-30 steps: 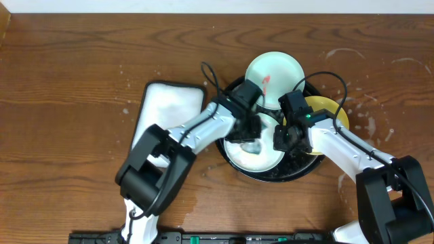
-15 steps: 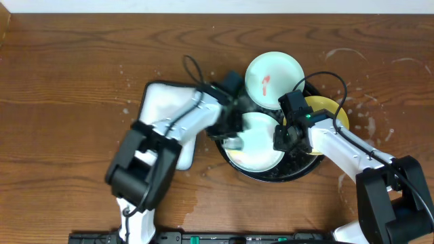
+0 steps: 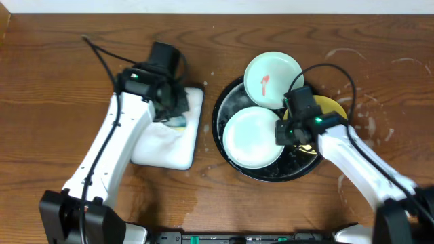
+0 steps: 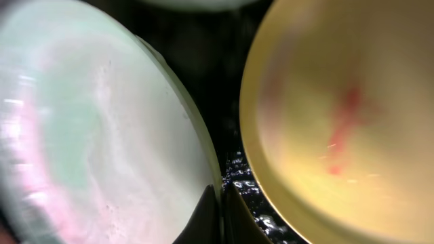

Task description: Clean dirty plates on tray and stack at the side

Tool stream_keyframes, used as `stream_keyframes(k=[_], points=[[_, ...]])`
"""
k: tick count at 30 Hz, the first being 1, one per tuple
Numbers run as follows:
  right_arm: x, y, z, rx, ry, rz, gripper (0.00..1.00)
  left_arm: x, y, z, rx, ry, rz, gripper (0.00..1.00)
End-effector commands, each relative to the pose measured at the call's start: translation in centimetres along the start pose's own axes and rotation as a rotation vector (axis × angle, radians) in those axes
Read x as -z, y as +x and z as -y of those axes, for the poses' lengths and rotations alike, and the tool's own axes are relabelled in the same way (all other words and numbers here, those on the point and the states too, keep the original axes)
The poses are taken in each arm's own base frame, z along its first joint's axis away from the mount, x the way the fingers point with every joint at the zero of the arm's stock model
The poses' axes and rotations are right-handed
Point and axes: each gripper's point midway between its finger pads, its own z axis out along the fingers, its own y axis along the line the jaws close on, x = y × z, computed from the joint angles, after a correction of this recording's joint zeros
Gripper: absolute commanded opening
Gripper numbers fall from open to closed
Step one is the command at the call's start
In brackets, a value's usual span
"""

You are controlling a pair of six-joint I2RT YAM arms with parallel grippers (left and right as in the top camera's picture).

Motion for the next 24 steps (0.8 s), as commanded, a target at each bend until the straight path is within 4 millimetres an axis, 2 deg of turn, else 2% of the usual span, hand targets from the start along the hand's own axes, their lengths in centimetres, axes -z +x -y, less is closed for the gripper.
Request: stream_keyframes(k=[1,4,6,9,11,13,14,19,22,24], points=[[3.3,-2.3,-0.3,0.055,0.004,0.126,0.01,-2.5,0.5,-3.6,0.032,-0.102,-0.038,0.08],[5.3,-3.0,0.3,0.112,0.076,0.206,0.01,-4.7,1.1,-4.9,0.062,-0.116,-0.051,0.11],[6.3,-3.5,0.7,0.155,0.14,0.253,0.01,-5.5,1.5,-5.2,0.063,-0.118,-0.055,0.24],[7.8,-4.0,1.0,0.226,0.246,0.32,0.01,-6.0,2.1,-5.4,0.062,-0.127,-0.073,0.36],[8.6,-4.1,0.8,0.26,0.3,0.353,0.01,-6.0,2.2,-5.5,0.062,-0.13,-0.079,0.5],[9.1,-4.0,0.2,0.312,0.328,0.375,0.01,-6.0,2.3,-5.5,0.062,-0.13,-0.08,0.58],[9.5,-4.0,-0.1,0.348,0.354,0.39,0.01,-6.0,2.2,-5.5,0.062,-0.13,-0.079,0.78],[11.9,-4.3,-0.9,0.49,0.552,0.489,0.01,-6.0,2.2,-5.5,0.062,-0.13,-0.079,0.79],[14.1,-4.5,-2.3,0.628,0.692,0.565,0.01,-6.0,2.2,-5.5,0.062,-0.129,-0.079,0.8],[14.7,-4.4,-3.2,0.678,0.717,0.59,0.01,-6.0,2.2,-5.5,0.062,-0.13,-0.079,0.81]])
